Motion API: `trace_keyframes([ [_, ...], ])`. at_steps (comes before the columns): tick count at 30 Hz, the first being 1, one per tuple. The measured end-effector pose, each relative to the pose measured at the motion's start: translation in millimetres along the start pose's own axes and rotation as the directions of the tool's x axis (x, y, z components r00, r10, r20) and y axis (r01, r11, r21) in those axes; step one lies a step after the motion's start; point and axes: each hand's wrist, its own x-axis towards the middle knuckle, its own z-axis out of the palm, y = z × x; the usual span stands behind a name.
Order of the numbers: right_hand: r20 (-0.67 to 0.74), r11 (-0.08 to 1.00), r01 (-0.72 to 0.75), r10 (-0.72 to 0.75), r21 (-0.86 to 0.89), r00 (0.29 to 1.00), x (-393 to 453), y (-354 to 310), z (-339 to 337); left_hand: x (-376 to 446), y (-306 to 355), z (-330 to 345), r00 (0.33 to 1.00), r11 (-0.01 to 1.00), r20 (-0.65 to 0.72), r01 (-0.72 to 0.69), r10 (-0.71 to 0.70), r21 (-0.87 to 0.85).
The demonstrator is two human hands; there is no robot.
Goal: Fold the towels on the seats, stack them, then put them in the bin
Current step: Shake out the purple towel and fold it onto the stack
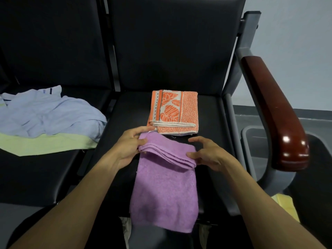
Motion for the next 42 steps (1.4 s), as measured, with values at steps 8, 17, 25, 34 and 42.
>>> trace_keyframes([
  [8,0.066,0.997,0.072,-0.074,0.03,0.995,-1.4,-2.5,9.1,-2.8,0.6,0.4,0.999,0.994,-0.03,0.013,-0.01,0.104],
  [17,-0.065,0.981,0.19,-0.186,0.048,0.98,2.3,1.6,12.9,2.6,-6.3,1.2,0.965,0.958,-0.219,-0.079,0.142,0.275],
  [25,-0.159,0.989,0.139,-0.144,-0.043,0.977,2.7,-2.7,5.1,2.9,-11.3,3.9,0.998,0.962,-0.034,-0.033,0.044,0.271],
  [34,-0.129,0.962,0.1,-0.137,-0.256,0.982,2.1,1.0,6.1,8.5,-20.2,3.4,0.998,0.891,0.008,-0.052,0.055,0.451],
  [42,-0.038,0.715,0.093,-0.165,-0.693,0.986,-1.8,6.4,14.9,11.0,-37.6,4.0,0.996,0.592,0.094,-0.082,0.01,0.802],
])
